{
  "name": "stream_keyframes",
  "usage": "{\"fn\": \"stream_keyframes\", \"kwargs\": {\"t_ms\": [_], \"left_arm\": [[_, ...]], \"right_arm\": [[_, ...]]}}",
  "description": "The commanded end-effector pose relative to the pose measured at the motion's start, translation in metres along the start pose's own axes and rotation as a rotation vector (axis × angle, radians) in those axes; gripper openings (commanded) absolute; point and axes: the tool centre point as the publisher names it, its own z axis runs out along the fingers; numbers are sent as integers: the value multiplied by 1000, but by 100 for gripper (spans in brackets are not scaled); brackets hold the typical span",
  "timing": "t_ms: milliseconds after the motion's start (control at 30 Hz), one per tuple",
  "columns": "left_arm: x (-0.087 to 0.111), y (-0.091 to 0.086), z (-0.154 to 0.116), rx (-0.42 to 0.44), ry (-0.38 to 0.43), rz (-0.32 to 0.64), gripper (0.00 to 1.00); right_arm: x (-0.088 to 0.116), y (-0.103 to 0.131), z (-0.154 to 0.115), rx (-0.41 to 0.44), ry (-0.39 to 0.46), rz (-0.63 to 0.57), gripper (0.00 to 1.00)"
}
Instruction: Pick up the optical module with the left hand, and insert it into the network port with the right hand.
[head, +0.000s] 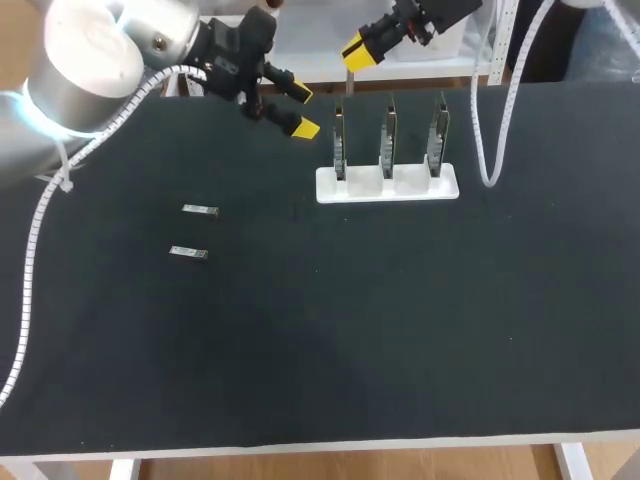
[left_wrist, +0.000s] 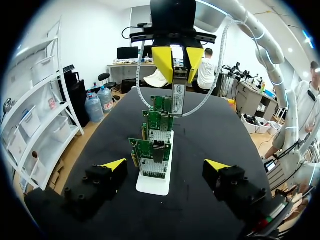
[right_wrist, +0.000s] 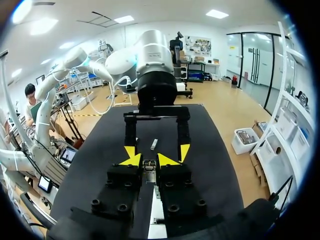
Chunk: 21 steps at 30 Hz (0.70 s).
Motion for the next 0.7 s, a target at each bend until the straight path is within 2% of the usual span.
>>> {"fn": "stream_keyframes", "kwargs": {"t_ms": [33, 700], "left_arm": [[0, 1, 0, 2, 2, 1, 100], [0, 1, 0, 2, 2, 1, 100]], "right_arm": [[3, 7, 3, 28, -2, 6, 0], [4, 3, 15, 108, -6, 15, 0]]}}
